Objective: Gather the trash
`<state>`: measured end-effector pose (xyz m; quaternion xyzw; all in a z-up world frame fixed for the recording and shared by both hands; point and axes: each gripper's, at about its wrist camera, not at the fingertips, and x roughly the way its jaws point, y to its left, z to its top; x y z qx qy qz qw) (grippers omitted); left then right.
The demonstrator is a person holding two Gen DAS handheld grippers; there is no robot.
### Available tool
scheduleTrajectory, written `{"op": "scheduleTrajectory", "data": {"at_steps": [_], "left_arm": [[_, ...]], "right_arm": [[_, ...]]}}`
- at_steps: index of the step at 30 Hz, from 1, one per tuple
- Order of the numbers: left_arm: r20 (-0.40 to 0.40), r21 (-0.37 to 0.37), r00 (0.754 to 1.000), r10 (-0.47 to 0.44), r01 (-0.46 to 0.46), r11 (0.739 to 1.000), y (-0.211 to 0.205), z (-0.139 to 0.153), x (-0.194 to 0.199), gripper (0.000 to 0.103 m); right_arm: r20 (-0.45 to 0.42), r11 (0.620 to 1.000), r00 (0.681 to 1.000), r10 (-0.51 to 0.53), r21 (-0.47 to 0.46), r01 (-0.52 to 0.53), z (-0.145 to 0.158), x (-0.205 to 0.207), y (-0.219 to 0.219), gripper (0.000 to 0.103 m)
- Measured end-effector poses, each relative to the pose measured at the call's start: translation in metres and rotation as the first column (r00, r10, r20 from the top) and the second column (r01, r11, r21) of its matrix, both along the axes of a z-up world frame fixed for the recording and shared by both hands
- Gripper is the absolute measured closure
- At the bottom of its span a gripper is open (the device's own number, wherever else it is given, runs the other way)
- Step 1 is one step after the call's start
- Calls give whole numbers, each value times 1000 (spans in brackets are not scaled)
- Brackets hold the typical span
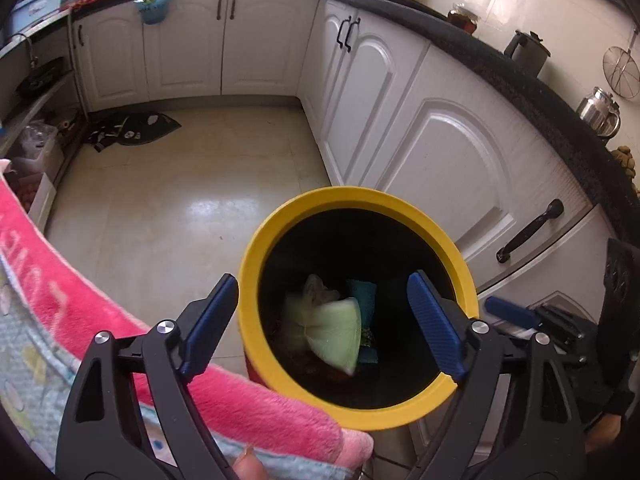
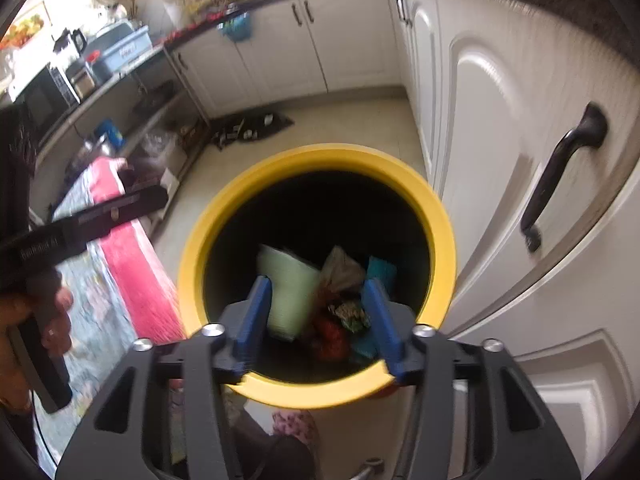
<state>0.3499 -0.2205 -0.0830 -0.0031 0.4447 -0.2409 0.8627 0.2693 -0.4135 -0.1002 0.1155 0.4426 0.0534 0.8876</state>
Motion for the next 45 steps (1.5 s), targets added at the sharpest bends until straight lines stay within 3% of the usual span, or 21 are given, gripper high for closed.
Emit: {"op": "scheduleTrajectory", "data": {"at_steps": [5, 9, 11, 19, 21, 31, 41, 45], "left_arm": [[55, -10, 998, 41, -40, 999, 23, 25, -16, 13], [115, -7, 991, 73, -73, 997, 39, 49, -33, 11], [145, -6, 985, 95, -95, 995, 50, 62, -43, 11], [213, -22, 962, 170, -169, 985, 86, 97, -79, 11], [225, -26, 956, 187, -186, 982, 94, 103, -87, 11], [328, -23, 903, 277, -285, 958, 149, 131, -157, 11], [365, -61, 842, 397, -404, 913, 213, 124, -229, 11], [403, -61, 805, 436, -452, 890, 229, 116, -256, 11]], "right_arm": [[97, 1000, 995, -8, -16, 9, 32, -11, 10, 33], [161, 1000, 987, 3, -24, 1, 56, -21, 22, 32], [187, 1000, 982, -2, -30, 8, 65, -26, 22, 17], [235, 999, 972, 10, -51, 2, 93, -42, 41, 15], [247, 998, 969, 11, -61, 5, 99, -49, 47, 10], [369, 994, 929, 18, -104, 22, 134, -98, 94, 6], [499, 994, 864, 62, -111, -8, 138, -157, 142, 6], [541, 992, 838, 75, -124, -9, 128, -184, 159, 6]]}}
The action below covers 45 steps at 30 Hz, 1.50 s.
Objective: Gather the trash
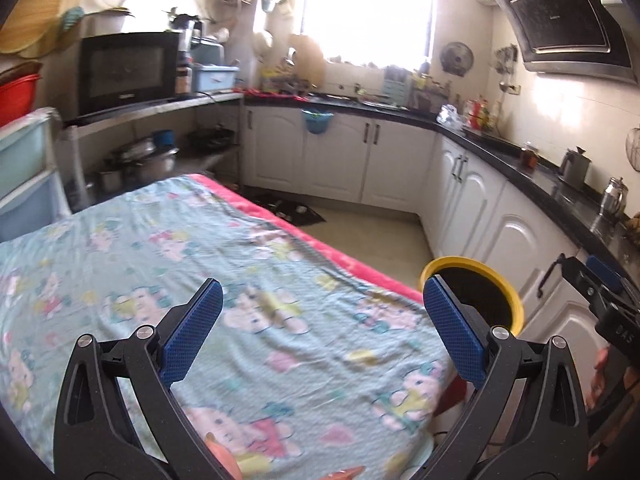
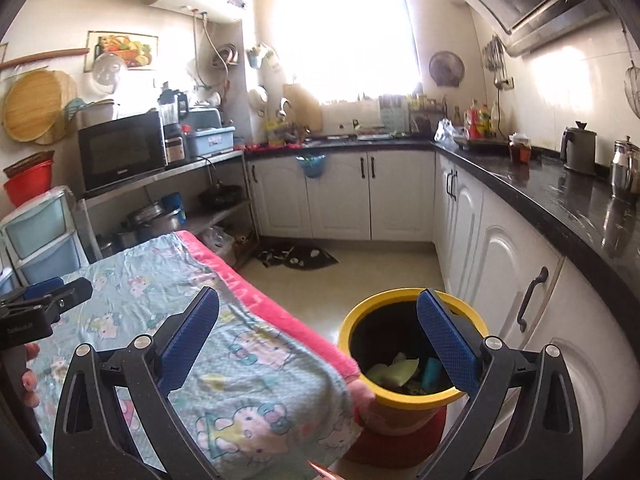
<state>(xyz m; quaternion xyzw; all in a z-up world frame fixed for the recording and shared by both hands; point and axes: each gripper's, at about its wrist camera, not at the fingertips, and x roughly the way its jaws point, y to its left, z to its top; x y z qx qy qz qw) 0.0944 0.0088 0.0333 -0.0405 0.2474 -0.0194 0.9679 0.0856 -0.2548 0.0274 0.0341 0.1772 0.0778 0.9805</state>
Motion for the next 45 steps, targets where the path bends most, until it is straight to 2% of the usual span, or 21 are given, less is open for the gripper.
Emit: {"op": "scheduleTrajectory", "data": {"at_steps": [8, 13, 15, 17, 27, 35, 45], "left_arm": [[44, -2, 999, 30, -30, 1000, 13, -17, -36, 11], [87, 15, 995, 42, -43, 999, 9, -26, -53, 11], [112, 29, 993, 35, -39, 999, 4, -30, -60, 11], [125, 25, 991, 50, -54, 998, 1, -35, -64, 11], [118, 8, 992, 33, -34, 999, -4, -48, -64, 11], [103, 7, 994, 41, -42, 999, -3, -53, -63, 11], [128, 15, 991, 31, -34, 999, -7, -55, -67, 11]], "right_arm": [[96, 999, 995, -24, -22, 27, -12, -49, 18, 6], [185, 997, 983, -18, -72, 32, -28, -77, 28, 6], [195, 997, 981, -5, -77, 21, -35, -82, 32, 6], [197, 995, 980, -6, -98, 26, -43, -85, 37, 6], [170, 995, 985, -24, -89, 40, -61, -89, 40, 6], [163, 996, 986, -15, -85, 29, -63, -89, 43, 6], [165, 996, 986, -17, -85, 31, -63, -92, 45, 6]]}}
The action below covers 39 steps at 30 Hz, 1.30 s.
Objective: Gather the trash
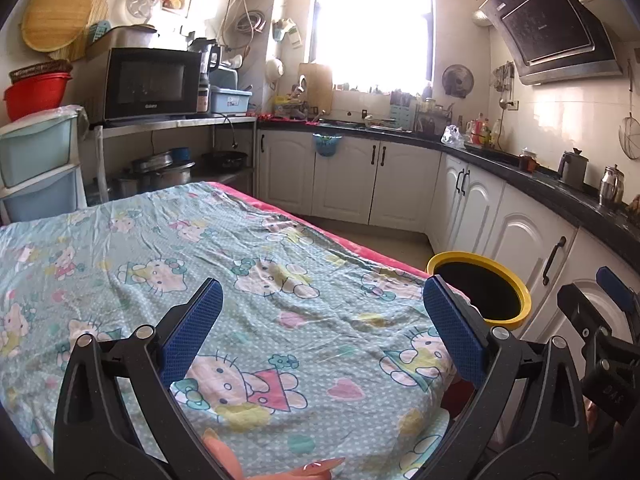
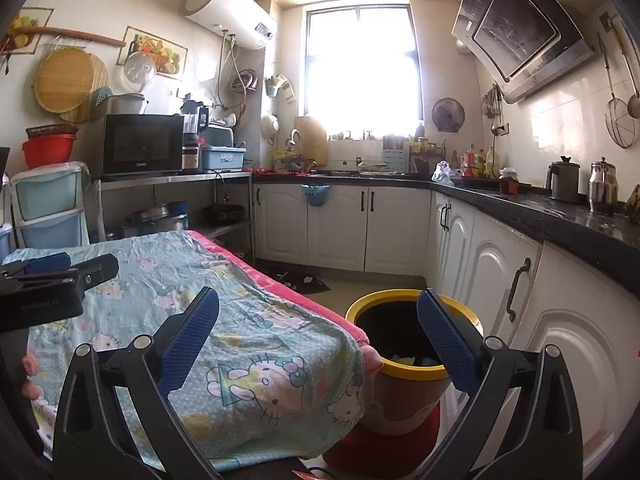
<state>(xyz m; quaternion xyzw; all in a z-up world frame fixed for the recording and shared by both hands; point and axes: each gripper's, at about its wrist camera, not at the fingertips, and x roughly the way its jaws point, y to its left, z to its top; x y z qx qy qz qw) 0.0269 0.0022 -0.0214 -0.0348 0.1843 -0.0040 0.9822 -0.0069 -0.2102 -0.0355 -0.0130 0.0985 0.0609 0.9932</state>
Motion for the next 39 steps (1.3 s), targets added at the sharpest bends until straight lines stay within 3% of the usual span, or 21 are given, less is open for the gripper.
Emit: {"op": "scheduleTrajectory", "data": {"at_steps": [39], "left_arm": [[1, 0, 1000, -11, 11, 1000, -4, -2, -1, 11]], "right_arm": [[-7, 1000, 1000, 3, 3, -3, -1, 1, 2, 6]]}}
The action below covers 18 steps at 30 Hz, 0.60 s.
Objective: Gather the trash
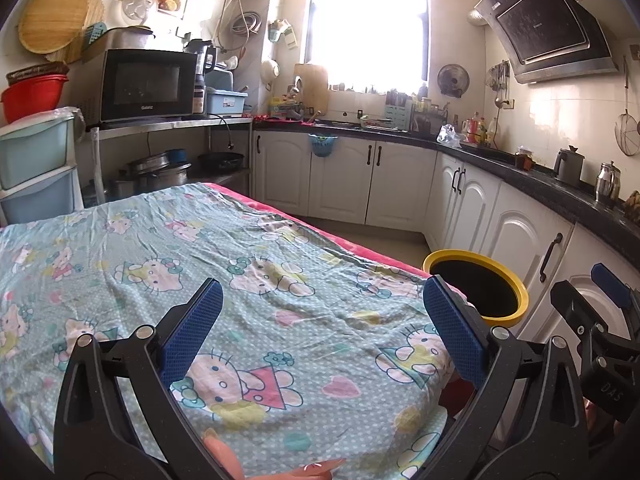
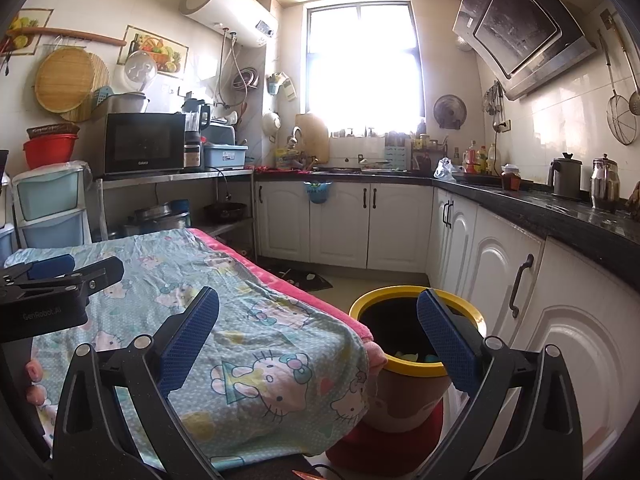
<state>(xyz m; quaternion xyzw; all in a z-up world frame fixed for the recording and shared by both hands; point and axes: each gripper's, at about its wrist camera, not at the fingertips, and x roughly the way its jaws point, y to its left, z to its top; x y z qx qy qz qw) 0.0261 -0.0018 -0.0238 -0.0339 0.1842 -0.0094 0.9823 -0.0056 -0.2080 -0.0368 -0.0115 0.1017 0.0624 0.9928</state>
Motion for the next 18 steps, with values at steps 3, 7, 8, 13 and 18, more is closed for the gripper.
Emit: {"op": "scheduleTrajectory", "data": {"at_steps": [3, 7, 8, 13, 18], "left_arm": [[-1, 0, 1000, 0, 0, 1000, 0, 0, 0, 11], [-1, -1, 1000, 3, -3, 1000, 0, 0, 0, 11], [-1, -2, 1000, 1, -1, 1000, 0, 0, 0, 11], [-1, 1, 1000, 2, -2, 1000, 0, 0, 0, 11], [-1, 3, 1000, 1, -1, 1000, 0, 0, -1, 11]], "right_arm": [[2, 1000, 1000, 0, 0, 0, 0, 0, 0, 6], [-1, 1000, 1000, -1, 3, 1, 0, 0, 0, 6], [-1, 1000, 1000, 1, 1, -1, 0, 1, 0, 6], [-1, 1000, 1000, 1, 2, -1, 0, 1, 0, 6], [0, 1000, 1000, 1, 1, -1, 0, 0, 0, 6]]}}
